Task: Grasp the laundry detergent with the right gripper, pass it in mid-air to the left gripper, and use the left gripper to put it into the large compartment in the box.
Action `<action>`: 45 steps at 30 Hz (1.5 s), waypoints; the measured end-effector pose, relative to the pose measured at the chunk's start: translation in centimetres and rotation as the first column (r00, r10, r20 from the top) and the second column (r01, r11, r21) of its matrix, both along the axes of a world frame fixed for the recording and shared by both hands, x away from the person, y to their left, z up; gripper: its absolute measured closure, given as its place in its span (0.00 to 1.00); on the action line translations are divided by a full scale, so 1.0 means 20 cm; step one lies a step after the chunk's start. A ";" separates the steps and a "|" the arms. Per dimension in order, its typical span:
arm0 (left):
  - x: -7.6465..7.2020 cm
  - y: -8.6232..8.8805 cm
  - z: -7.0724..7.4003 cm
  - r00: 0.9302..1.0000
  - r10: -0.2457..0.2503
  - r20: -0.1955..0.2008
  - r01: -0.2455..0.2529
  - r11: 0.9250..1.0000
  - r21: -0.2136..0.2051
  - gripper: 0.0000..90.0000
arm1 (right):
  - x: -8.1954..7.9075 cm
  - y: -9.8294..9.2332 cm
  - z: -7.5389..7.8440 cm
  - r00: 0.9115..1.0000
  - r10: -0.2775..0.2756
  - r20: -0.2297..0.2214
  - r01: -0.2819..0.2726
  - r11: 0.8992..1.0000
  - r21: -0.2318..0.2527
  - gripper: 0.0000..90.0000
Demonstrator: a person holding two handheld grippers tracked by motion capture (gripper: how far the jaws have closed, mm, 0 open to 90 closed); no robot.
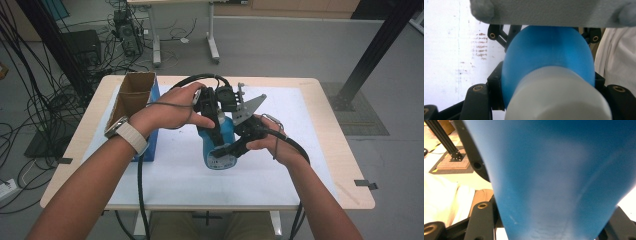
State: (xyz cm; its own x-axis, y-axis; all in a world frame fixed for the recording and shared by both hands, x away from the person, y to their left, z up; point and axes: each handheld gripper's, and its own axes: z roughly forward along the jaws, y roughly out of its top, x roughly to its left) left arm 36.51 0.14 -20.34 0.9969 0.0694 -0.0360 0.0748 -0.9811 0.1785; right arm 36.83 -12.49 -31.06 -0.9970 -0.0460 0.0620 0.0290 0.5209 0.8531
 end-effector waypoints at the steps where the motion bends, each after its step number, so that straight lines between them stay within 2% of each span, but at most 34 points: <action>1: 0.00 0.00 0.00 1.000 0.000 0.000 0.000 1.000 0.000 0.42 | 0.00 0.00 0.00 1.000 -0.001 -0.002 0.001 1.000 -0.001 0.47; 45: 0.00 0.02 -0.01 1.000 0.009 0.000 -0.009 1.000 -0.005 0.41 | 0.00 0.01 -0.01 1.000 -0.002 -0.001 0.002 1.000 -0.010 0.47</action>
